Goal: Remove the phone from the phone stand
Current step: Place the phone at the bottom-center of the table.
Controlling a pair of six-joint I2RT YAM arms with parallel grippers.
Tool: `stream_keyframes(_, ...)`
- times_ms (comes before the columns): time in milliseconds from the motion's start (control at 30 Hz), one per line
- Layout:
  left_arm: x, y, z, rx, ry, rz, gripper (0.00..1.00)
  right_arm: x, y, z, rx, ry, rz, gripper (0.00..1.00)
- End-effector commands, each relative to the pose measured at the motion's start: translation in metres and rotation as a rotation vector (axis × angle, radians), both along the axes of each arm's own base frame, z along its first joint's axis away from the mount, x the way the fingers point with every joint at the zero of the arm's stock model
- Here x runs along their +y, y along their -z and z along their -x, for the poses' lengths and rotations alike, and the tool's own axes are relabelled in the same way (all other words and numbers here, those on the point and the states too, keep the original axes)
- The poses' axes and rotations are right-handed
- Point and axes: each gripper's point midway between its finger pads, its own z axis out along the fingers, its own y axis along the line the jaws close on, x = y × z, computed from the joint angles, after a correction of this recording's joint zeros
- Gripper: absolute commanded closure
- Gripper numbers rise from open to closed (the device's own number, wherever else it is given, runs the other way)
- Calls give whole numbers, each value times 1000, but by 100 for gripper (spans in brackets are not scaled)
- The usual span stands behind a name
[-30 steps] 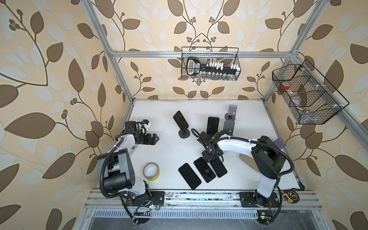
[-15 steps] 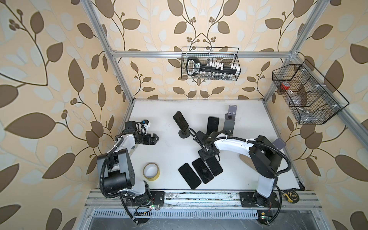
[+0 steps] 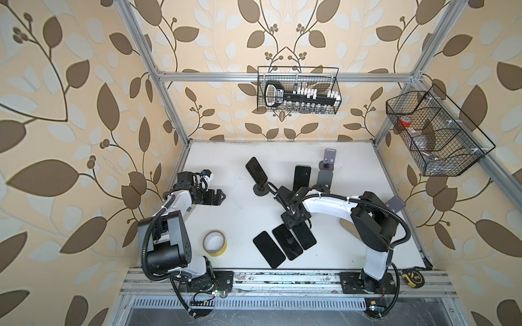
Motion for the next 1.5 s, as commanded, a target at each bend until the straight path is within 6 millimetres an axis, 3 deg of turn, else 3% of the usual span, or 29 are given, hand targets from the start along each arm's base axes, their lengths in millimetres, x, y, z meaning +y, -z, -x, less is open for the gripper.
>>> stream_keyframes(0, -3, -13, -7, -36, 32, 10, 1, 0, 8, -6, -17, -9, 15, 37)
stream_keyframes(700, -2, -12, -8, -29, 28, 9, 1, -25, 34, -1, -5, 0, 6, 32)
stream_keyframes(1467, -2, -11, -7, -26, 31, 11, 1, -26, 41, 6, 23, -3, 2, 30)
